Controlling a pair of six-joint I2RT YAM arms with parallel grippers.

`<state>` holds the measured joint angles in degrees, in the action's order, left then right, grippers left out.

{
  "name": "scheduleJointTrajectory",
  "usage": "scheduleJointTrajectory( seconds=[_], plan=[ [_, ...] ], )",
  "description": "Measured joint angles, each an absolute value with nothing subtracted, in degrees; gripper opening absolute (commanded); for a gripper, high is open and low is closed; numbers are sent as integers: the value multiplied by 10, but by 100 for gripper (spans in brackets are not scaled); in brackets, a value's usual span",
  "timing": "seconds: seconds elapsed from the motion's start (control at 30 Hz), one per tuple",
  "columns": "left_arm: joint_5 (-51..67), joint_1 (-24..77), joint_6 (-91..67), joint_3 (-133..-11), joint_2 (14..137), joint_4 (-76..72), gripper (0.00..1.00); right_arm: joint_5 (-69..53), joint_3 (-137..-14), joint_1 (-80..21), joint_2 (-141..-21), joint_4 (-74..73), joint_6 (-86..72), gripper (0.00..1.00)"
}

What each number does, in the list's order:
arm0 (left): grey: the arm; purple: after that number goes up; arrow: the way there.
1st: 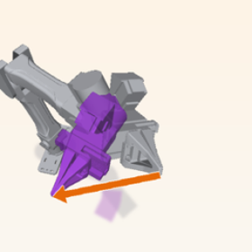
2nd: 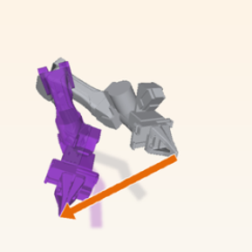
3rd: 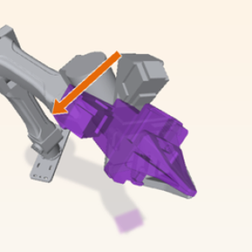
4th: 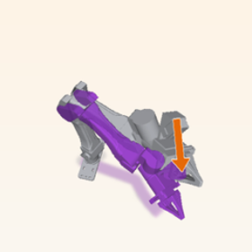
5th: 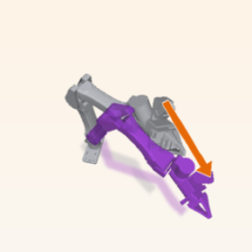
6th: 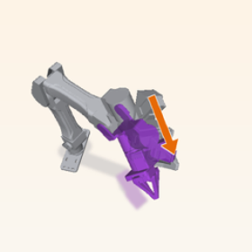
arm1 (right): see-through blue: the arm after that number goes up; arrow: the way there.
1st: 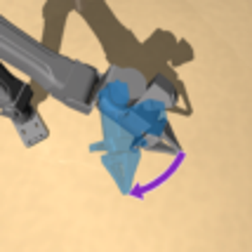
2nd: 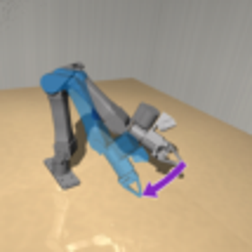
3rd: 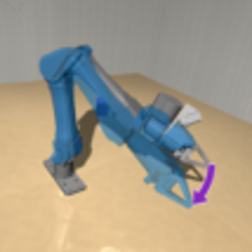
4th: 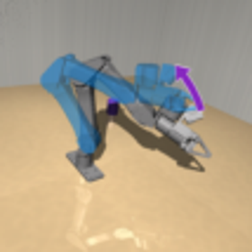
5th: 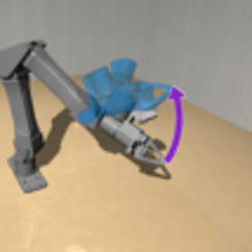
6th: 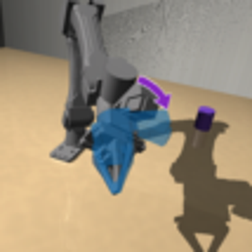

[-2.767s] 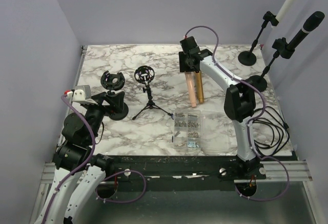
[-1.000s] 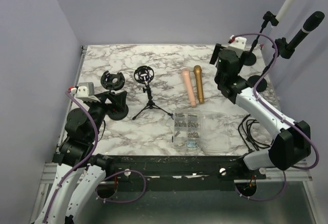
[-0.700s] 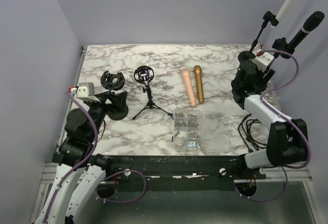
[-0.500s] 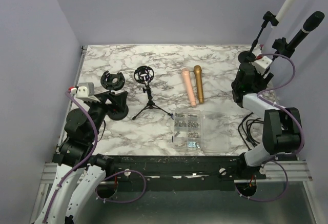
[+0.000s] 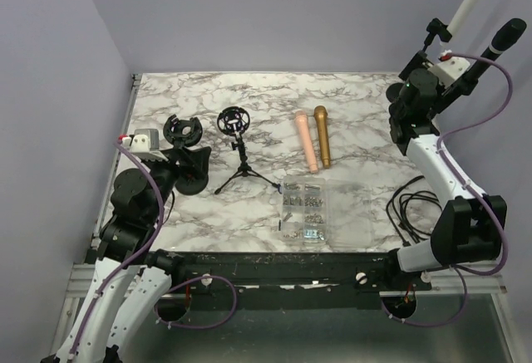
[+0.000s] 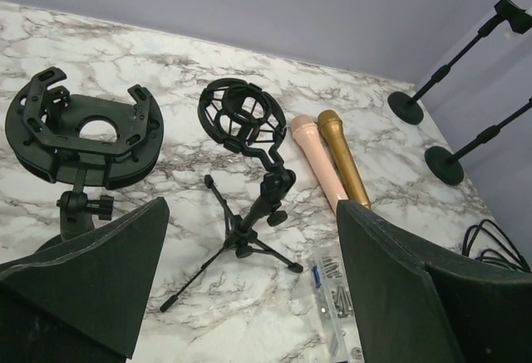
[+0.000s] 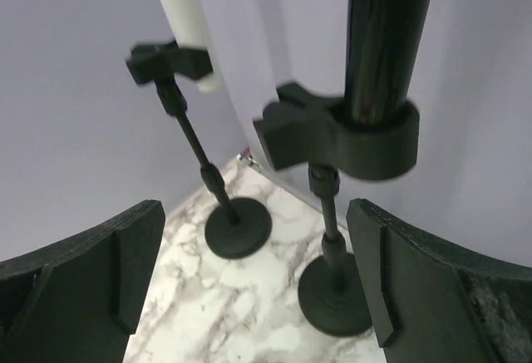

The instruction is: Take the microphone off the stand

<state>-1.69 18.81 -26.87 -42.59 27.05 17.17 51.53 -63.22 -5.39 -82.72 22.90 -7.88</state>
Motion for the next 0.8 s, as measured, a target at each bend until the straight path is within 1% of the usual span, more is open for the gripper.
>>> scheduleJointTrajectory(
  seconds=[0.13,0.27,0.5,0.8],
  plan=[
    [-3,188,-269,-418,284,160,84,522,-692,-44,-831,224,-55,100],
    [6,192,-268,-406,284,149,84,555,-750,-26,-860,222,-41,100],
    [23,203,-262,-402,276,145,84,560,-793,8,-915,215,-38,100],
    [39,204,-264,-475,285,177,84,570,-844,17,-964,216,-5,99]
  ],
)
